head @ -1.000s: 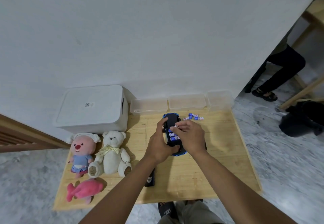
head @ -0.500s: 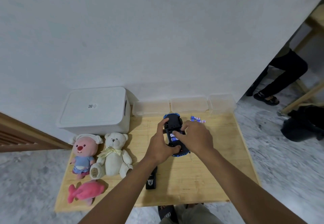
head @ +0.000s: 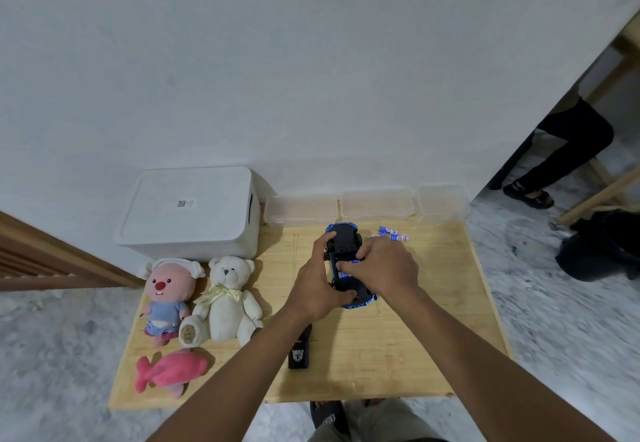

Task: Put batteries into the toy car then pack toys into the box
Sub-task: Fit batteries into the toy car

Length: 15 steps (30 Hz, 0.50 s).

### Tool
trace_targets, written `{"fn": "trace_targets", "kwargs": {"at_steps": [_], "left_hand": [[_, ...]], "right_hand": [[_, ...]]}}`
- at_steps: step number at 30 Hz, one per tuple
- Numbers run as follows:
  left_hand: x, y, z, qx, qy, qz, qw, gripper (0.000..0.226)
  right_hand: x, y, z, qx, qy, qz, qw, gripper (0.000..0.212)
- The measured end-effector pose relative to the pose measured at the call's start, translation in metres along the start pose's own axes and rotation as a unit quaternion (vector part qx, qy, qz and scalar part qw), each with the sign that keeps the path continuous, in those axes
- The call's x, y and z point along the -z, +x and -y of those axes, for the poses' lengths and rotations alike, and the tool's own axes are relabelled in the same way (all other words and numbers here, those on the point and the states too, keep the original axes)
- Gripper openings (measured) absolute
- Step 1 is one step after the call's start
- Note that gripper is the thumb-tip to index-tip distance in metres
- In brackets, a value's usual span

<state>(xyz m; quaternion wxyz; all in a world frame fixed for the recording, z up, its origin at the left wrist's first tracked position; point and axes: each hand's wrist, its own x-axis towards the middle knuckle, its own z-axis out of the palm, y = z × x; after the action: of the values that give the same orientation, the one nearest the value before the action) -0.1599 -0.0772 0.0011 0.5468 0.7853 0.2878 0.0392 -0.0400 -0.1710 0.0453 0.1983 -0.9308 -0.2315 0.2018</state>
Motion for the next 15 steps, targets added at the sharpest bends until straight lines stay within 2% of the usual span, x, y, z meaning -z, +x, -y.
{"fn": "trace_targets", "kwargs": {"at_steps": [15], "left_hand": [[0.006,-0.004,0.002,-0.016,0.019,-0.009,1.000,0.113]], "right_hand": [[0.000,-0.012,0.014,0.003,0.008,0.009,1.000,0.021]]}}
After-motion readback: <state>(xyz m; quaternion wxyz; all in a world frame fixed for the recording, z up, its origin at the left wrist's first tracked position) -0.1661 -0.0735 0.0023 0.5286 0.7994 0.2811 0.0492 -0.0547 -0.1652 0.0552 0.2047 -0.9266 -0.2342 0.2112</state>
